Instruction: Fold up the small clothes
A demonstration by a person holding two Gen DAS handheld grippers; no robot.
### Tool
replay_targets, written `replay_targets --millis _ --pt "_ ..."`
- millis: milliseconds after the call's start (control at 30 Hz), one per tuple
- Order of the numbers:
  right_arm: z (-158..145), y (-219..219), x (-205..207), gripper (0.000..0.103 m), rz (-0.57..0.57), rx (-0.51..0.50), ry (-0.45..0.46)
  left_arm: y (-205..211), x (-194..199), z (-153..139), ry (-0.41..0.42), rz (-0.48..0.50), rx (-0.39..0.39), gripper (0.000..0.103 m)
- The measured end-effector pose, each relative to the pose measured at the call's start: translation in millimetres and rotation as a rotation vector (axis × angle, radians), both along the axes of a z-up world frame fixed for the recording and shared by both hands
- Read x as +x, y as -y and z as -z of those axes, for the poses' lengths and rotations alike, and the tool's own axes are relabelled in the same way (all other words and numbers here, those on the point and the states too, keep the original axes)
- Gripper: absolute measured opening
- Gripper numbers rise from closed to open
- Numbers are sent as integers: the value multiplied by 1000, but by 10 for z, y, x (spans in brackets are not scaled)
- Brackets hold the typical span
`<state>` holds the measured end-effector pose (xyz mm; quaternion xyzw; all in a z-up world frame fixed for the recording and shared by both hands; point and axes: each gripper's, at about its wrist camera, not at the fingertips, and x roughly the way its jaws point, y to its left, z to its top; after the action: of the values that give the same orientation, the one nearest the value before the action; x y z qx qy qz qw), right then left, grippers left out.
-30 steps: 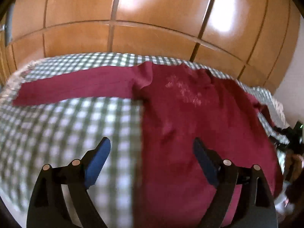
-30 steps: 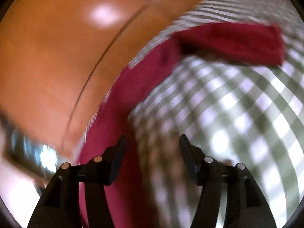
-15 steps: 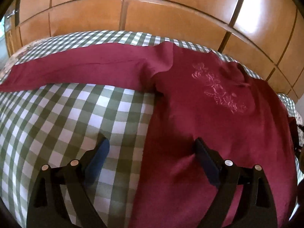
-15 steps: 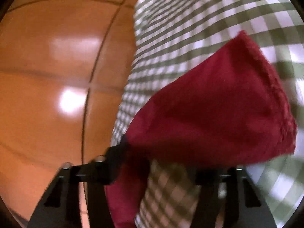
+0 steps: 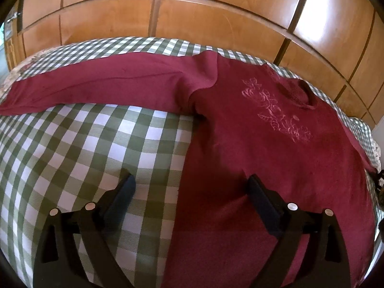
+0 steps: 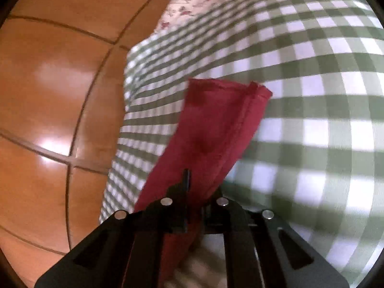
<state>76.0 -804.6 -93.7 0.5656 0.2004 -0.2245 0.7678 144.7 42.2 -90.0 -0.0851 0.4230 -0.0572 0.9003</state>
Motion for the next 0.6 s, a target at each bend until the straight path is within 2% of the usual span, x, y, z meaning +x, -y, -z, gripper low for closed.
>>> replay_targets --millis 133,267,433,600 --pt "-98 -69 26 6 -45 -109 -53 7 14 10 -1 7 -6 96" --pt "-177 -169 130 6 -48 -138 -70 4 18 14 1 11 -13 97" --pt "-528 -502 286 6 -144 -258 -20 -25 11 19 8 15 -31 98" --pt "-875 -1124 515 6 -324 -323 81 -50 0 14 12 15 -50 99"
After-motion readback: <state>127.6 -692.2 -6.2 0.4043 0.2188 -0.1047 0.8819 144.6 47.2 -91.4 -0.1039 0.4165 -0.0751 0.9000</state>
